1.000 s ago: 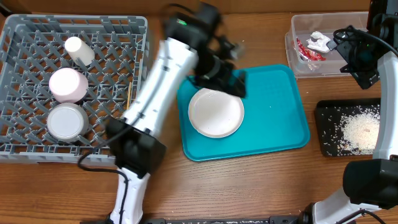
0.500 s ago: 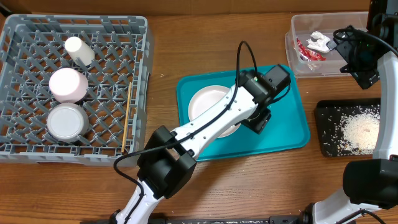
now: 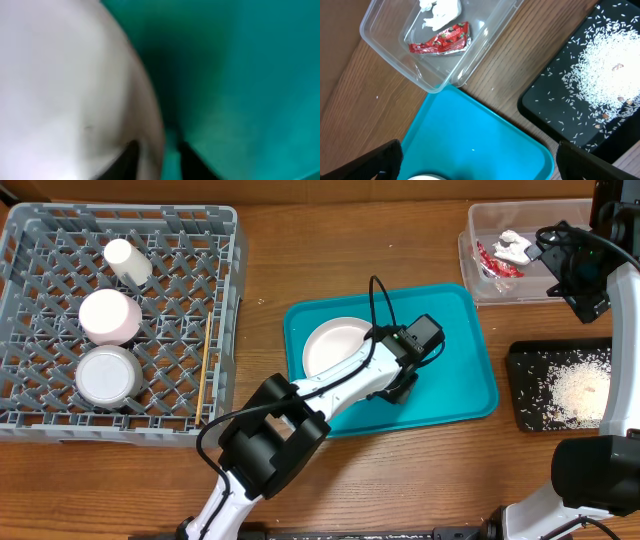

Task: Sort waste into correct bins and load items into the dishwasher
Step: 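Lift the plate and carry it left to the grey rack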

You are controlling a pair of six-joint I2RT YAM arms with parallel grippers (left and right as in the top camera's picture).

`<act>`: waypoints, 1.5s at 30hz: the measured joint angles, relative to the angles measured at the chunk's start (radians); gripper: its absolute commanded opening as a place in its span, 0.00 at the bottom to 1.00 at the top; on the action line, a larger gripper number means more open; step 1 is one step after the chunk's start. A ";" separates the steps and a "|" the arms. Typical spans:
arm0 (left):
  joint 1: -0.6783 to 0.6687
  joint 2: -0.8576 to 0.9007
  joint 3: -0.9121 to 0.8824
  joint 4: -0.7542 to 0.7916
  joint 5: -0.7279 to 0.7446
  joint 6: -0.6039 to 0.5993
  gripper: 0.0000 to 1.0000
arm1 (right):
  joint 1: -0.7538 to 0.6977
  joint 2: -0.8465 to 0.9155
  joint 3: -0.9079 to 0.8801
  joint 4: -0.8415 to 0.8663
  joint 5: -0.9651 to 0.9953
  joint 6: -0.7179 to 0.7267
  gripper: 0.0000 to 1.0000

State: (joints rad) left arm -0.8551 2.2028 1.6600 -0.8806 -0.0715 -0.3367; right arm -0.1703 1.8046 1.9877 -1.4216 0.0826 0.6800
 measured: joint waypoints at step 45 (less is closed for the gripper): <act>1.137 0.025 0.732 -0.618 1.189 0.590 0.04 | 0.000 0.000 0.000 0.000 0.000 0.000 1.00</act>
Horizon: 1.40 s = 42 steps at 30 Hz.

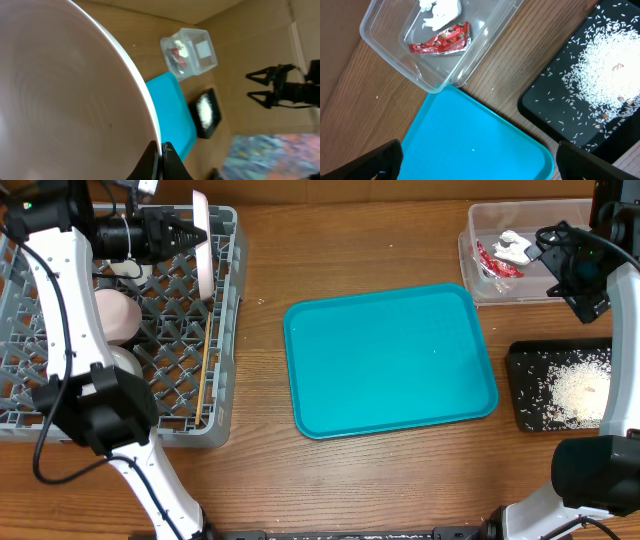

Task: Sort waste into correct bins and load items into the dishwasher
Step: 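Lift the plate and carry it left to the grey rack, then lower the plate upright into the rack slot and release it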

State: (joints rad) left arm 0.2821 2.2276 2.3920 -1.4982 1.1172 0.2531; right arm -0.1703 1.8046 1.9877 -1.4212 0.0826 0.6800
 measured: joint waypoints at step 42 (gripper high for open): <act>0.011 -0.570 -0.036 -0.185 -0.420 -0.195 1.00 | 0.000 0.000 0.000 0.000 0.000 0.000 1.00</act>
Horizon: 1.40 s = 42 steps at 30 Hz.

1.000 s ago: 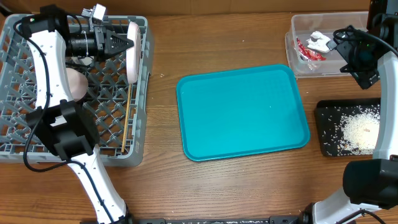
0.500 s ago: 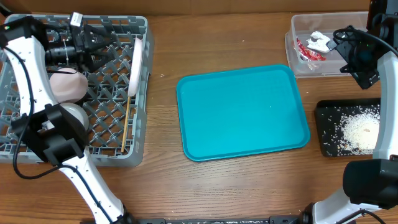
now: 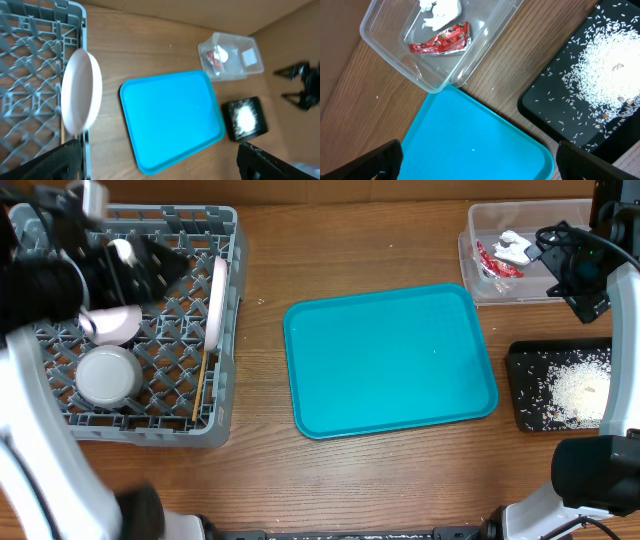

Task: Sort waste into correct bins and load items into the dishwasher
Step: 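Lower the plate upright into the rack slot and release it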

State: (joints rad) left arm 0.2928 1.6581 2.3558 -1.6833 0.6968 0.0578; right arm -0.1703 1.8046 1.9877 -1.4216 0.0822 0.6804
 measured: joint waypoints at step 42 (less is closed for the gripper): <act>-0.306 -0.810 -1.397 0.553 -0.294 0.042 1.00 | 0.000 0.000 0.000 0.000 0.000 0.000 1.00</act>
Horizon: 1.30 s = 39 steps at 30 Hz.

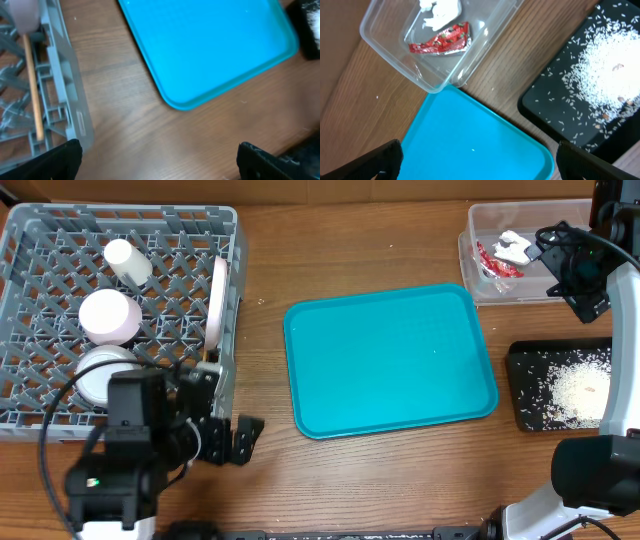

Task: Sort waste into correct bins and load items into the dishwasher

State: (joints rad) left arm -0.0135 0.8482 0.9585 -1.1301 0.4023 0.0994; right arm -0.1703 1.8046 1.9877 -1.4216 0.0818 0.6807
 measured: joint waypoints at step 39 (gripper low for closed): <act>0.000 -0.719 -0.949 1.066 -0.262 0.005 1.00 | 0.000 0.000 0.000 0.000 0.000 0.000 1.00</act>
State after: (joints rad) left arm -0.0135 0.1287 0.0090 -0.0643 0.1406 0.1040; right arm -0.1703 1.8046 1.9877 -1.4216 0.0822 0.6807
